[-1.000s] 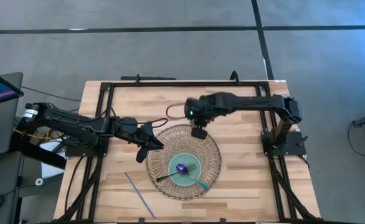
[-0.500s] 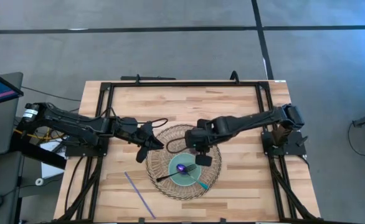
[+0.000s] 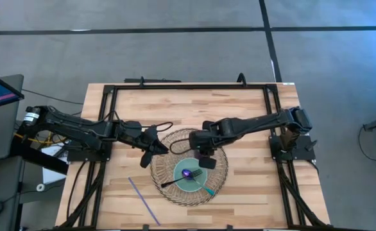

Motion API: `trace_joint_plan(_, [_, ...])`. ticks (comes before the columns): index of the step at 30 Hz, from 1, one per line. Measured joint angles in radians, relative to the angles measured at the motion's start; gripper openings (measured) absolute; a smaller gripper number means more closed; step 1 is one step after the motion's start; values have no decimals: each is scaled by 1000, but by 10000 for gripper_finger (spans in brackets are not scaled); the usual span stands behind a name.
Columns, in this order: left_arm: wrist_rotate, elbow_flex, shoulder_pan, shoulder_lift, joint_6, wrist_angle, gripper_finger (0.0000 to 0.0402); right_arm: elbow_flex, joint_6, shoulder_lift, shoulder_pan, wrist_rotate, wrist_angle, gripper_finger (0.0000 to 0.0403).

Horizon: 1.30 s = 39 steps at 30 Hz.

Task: Pick & Place Utensil
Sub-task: Put the purple cup on the brown mat to the top right of the green bowl

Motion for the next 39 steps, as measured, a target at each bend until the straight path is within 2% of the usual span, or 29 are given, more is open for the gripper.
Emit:
trace_joint_plan(9, [0, 0, 0, 0, 0, 0, 57, 0, -60, 53, 1, -5, 13, 80])
trace_joint_plan(15, [0, 0, 0, 0, 0, 1, 57, 20, -63, 53, 1, -2, -24, 84])
trace_joint_plan(19, [0, 0, 0, 0, 0, 1, 57, 26, -63, 53, -5, -3, -30, 71])
trace_joint_plan(24, [0, 0, 0, 0, 0, 1, 57, 26, -58, 53, -8, -1, -31, 12])
trace_joint_plan(32, [0, 0, 0, 0, 0, 1, 57, 26, -60, 53, -25, -3, -37, 5])
trace_joint_plan(39, [0, 0, 0, 0, 0, 1, 57, 26, -60, 53, -48, 0, -36, 26])
